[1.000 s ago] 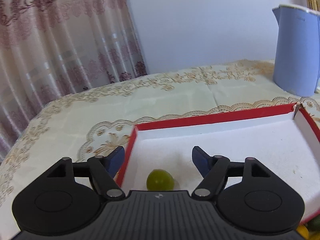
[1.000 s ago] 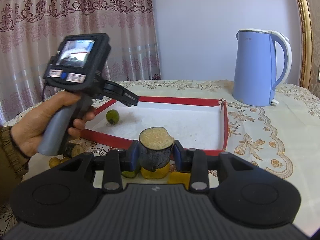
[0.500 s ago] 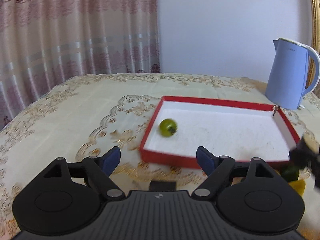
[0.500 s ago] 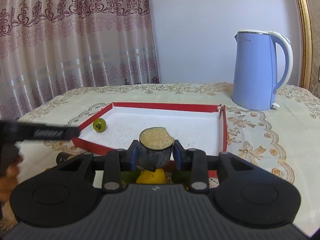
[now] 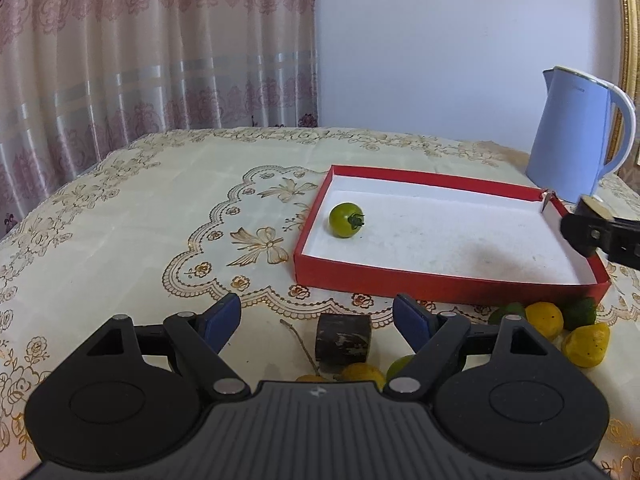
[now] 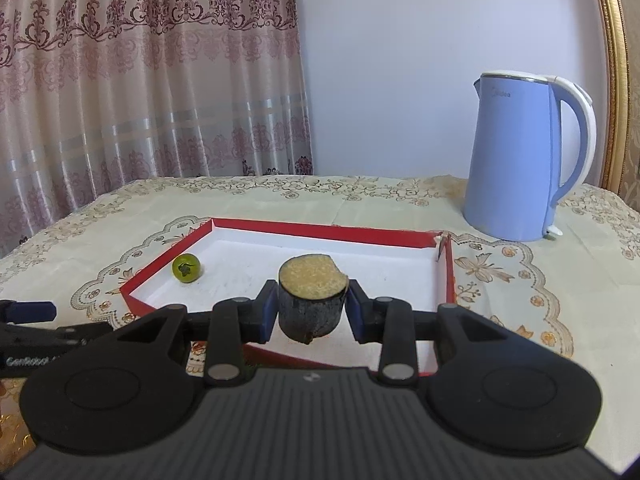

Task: Organize fruits
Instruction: 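Carry the dark eggplant slice into the tray and open the right gripper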

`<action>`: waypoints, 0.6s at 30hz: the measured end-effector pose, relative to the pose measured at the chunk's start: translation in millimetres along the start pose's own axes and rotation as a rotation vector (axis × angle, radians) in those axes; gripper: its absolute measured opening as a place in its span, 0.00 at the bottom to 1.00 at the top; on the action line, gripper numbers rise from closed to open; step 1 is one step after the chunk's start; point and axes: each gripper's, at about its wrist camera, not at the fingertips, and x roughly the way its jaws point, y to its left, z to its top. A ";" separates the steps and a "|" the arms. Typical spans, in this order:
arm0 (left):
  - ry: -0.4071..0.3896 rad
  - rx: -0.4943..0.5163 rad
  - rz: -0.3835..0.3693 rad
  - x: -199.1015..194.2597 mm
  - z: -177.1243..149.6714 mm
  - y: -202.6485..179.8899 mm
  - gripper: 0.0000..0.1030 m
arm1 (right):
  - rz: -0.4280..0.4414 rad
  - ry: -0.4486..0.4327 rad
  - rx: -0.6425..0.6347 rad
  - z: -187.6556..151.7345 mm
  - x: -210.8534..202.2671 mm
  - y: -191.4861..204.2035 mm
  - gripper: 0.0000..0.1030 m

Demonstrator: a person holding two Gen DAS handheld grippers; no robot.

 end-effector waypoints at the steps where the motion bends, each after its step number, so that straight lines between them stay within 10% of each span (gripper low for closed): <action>1: -0.002 0.005 0.000 -0.3 -0.2 -0.5 0.81 | -0.004 0.002 0.000 0.8 2.3 -0.1 0.33; 18: -0.004 0.040 0.024 1.4 0.0 0.7 0.81 | -0.093 0.069 0.067 20.3 70.6 -29.4 0.33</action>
